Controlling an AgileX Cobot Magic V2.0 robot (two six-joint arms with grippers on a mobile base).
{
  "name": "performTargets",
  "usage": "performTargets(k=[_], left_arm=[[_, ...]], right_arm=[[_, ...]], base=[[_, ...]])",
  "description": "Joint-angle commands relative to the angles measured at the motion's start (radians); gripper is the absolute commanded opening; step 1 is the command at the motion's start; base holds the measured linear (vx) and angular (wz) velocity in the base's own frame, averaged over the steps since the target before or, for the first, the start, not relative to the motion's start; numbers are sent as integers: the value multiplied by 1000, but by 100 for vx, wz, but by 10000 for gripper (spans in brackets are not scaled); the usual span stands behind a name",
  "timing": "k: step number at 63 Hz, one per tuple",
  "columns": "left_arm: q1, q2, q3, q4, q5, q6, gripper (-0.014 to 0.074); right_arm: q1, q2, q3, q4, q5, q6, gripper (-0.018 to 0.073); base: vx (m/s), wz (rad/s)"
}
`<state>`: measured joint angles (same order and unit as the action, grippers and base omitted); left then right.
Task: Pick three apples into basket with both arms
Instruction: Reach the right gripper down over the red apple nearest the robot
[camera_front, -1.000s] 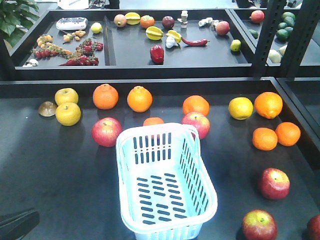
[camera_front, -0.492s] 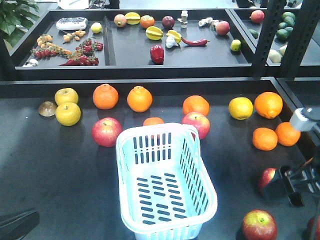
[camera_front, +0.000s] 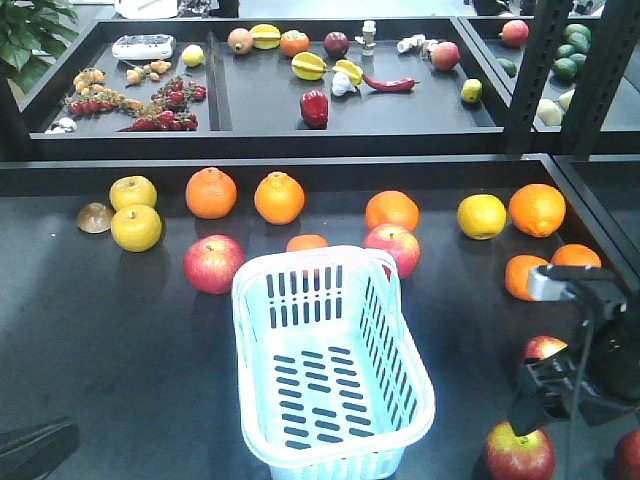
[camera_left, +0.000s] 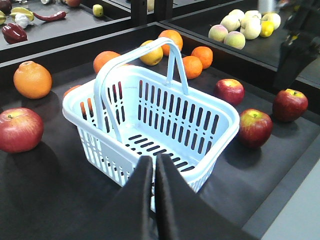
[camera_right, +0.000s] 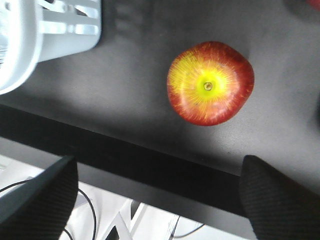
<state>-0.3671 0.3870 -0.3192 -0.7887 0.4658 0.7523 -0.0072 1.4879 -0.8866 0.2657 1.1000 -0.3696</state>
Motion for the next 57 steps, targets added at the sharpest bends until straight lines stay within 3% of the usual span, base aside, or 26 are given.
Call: performTargets(k=[1, 28, 57], left_arm=[[-3, 6, -26, -35, -45, -11, -7], [-3, 6, -26, -35, -42, -11, -7], [-3, 6, -26, -35, -41, -11, -7]], right_arm=[[-4, 27, -27, 16, -36, 20, 613], [-4, 204, -27, 1, -115, 84, 603], [-4, 221, -27, -3, -169, 147, 594]], base=[[0, 0], [0, 0], [0, 0]])
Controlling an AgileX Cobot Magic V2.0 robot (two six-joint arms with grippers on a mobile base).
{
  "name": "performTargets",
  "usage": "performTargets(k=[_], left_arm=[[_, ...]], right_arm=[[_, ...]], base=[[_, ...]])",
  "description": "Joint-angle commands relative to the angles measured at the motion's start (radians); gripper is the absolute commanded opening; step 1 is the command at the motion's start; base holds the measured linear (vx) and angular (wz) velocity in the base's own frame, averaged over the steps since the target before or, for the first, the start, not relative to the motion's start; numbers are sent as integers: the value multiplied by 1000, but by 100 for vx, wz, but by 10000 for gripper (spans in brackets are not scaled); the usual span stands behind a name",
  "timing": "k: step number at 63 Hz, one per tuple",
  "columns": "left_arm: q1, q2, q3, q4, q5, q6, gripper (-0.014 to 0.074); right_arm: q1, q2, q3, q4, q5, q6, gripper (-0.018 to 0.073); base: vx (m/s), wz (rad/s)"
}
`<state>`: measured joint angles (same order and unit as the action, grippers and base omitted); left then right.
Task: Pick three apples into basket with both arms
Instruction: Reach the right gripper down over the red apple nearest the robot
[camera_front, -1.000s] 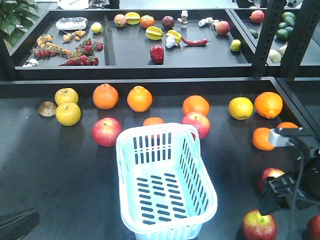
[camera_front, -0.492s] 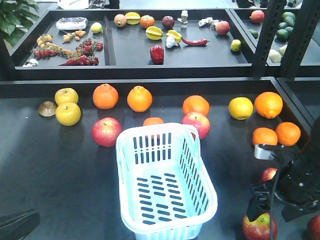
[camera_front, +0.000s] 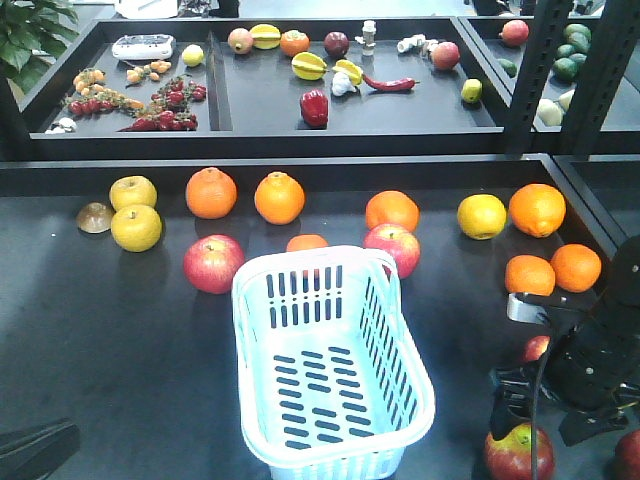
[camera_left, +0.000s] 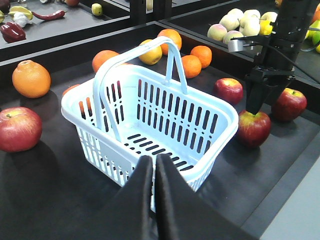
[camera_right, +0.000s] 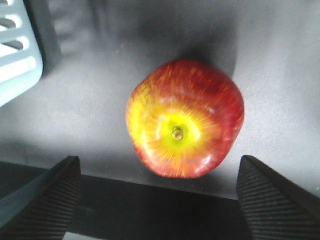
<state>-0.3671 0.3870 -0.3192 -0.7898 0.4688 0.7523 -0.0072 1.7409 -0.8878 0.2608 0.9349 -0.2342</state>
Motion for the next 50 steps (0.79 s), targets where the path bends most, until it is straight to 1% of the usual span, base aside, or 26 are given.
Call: performTargets(k=[1, 14, 17, 20, 25, 30, 33, 41, 50], left_arm=[[-3, 6, -26, -33, -44, -11, -7], [-3, 6, -26, -33, -43, -11, -7], [-3, 6, -26, -33, -42, -11, -7], [-3, 6, -26, -33, -42, -11, -7], [-3, 6, -26, -33, -41, -11, -7], [-3, 6, -26, -33, -41, -11, -7], [-3, 6, -26, -33, -39, -11, -7], [-3, 6, -26, -33, -38, -11, -7], [-3, 6, -26, -33, -38, -11, -7]], right_arm=[[-4, -32, -26, 1, -5, 14, 594], [-4, -32, -26, 2, -19, 37, 594], [6, -29, -26, -5, -24, 41, 594], [22, -25, -26, -30, -29, 50, 594], [59, -4, -26, -101, -29, 96, 594], [91, 25, -26, -176, -37, 176, 594], [103, 39, -26, -197, -50, 220, 594], [124, 73, -26, -207, -102, 277, 594], [124, 113, -26, -202, -107, 283, 594]], base=[[0, 0], [0, 0], [0, 0], [0, 0], [0, 0], [0, 0], [0, 0], [0, 0], [0, 0]])
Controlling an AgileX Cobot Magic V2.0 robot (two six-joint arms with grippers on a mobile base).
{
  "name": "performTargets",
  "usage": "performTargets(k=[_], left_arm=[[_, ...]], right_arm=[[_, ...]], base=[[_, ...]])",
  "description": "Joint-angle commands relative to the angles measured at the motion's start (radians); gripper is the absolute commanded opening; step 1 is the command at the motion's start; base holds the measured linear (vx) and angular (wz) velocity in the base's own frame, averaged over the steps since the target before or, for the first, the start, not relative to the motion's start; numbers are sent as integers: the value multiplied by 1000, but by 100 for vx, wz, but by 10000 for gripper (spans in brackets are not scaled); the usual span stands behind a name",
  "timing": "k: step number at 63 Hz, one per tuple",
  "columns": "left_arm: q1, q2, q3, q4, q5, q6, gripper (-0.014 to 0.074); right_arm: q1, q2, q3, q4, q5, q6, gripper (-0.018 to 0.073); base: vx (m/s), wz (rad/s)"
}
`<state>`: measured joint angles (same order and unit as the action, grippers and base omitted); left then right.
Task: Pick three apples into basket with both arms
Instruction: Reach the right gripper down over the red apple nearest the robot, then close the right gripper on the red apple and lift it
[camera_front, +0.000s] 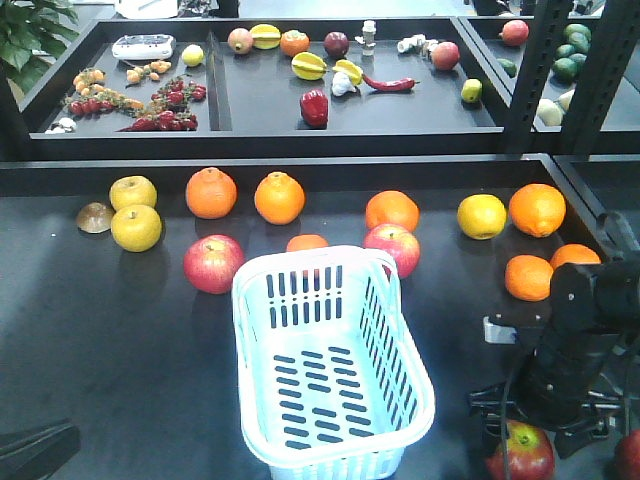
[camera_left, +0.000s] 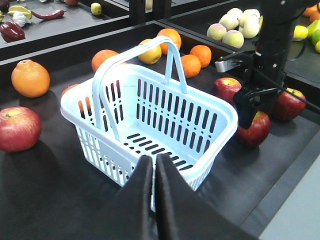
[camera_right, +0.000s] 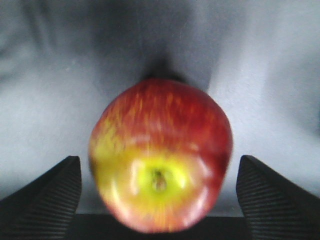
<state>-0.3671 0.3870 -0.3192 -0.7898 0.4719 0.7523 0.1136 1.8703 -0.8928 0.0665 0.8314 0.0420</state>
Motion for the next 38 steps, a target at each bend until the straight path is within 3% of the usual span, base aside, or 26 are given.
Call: performTargets(k=[1, 14, 38], left_arm=[[-3, 6, -26, -33, -41, -11, -7], [-3, 6, -26, -34, -41, -11, -7], [-3, 6, -26, -34, -41, -12, -7]], right_arm=[[3, -13, -21, -8, -4, 7, 594], [3, 2, -21, -9, -31, 7, 546], [3, -159, -21, -41, -9, -26, 93]], base=[[0, 0], [0, 0], [0, 0]])
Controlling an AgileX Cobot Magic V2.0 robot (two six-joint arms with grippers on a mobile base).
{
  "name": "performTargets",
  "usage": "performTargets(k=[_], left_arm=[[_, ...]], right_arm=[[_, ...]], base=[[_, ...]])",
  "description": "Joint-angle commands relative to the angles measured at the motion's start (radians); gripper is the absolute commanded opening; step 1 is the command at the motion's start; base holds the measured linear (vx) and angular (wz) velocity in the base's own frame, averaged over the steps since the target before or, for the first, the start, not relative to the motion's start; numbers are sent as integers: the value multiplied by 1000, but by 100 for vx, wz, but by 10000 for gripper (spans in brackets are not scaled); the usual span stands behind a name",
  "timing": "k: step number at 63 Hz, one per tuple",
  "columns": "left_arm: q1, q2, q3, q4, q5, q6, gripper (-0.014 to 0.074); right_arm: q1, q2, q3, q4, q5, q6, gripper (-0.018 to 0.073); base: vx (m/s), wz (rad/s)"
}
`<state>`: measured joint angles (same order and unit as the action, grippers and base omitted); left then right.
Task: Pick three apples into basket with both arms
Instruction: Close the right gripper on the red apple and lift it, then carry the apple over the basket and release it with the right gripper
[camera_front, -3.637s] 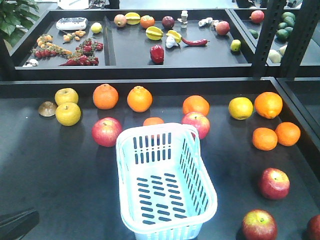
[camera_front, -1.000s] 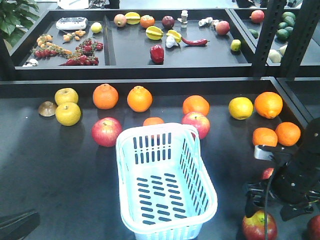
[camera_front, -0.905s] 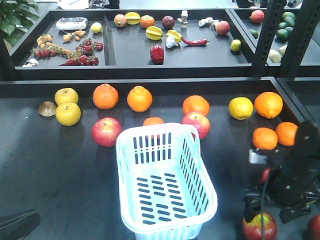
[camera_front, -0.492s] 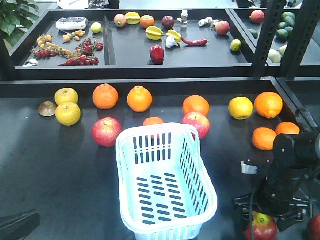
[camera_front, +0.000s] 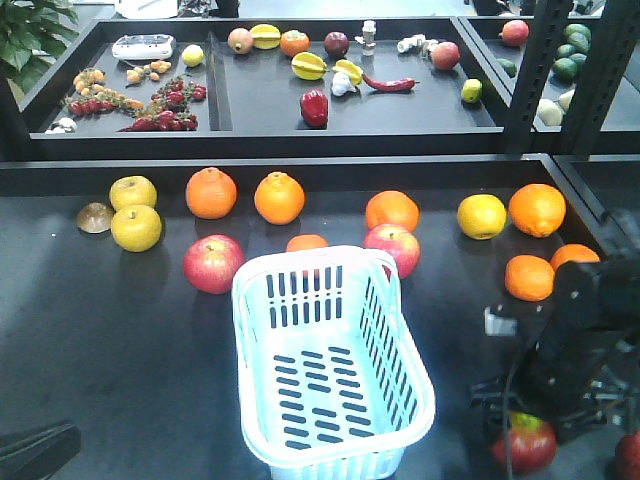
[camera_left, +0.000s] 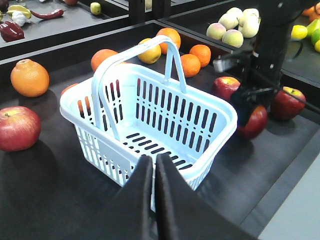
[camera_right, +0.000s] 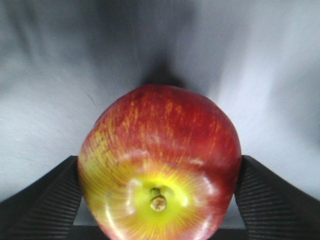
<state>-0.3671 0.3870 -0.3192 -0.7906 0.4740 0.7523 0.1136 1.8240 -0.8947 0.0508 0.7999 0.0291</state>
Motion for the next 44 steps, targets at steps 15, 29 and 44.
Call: performTargets(k=[15, 29, 44], left_arm=[[-3, 6, -26, -33, -42, -12, -7], [-3, 6, -26, -33, -43, -12, -6], [-3, 6, -26, -33, -43, -12, -6]], right_arm=[[20, -448, -19, 59, 81, -77, -10], [188, -605, -19, 481, -21, -356, -6], [377, -439, -19, 588, -263, -456, 14]], base=[[0, 0], [0, 0], [0, 0]])
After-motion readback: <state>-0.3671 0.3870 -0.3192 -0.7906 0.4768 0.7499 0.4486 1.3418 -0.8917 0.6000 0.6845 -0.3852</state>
